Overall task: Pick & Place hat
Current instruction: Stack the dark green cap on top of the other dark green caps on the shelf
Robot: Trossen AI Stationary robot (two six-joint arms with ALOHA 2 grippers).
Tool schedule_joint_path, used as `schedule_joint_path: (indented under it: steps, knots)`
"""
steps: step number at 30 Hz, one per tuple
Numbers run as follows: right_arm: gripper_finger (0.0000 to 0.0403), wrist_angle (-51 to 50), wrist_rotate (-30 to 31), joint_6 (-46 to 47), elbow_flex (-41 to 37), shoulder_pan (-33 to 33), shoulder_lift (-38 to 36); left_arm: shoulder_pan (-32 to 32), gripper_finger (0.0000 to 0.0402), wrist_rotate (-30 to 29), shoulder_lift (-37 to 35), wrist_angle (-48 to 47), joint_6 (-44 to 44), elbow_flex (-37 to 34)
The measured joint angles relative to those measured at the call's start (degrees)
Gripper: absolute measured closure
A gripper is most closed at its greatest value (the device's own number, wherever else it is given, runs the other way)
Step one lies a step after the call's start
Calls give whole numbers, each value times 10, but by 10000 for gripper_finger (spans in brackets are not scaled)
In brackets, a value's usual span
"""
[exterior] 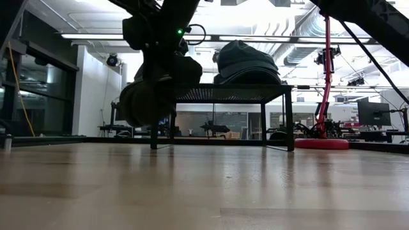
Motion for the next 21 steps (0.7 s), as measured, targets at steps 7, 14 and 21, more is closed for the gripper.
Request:
schedule_joint_path:
  steps: [7,14,21]
  knots:
    - [392,-1,29,-6,0,5,0,0,402,1,0,-2,0,0]
    - [400,8,29,-5,0,13,0,0,401,2,0,-2,-4,0]
    - [396,38,72,15,0,41,-20,0,401,-5,0,-4,-5,0]
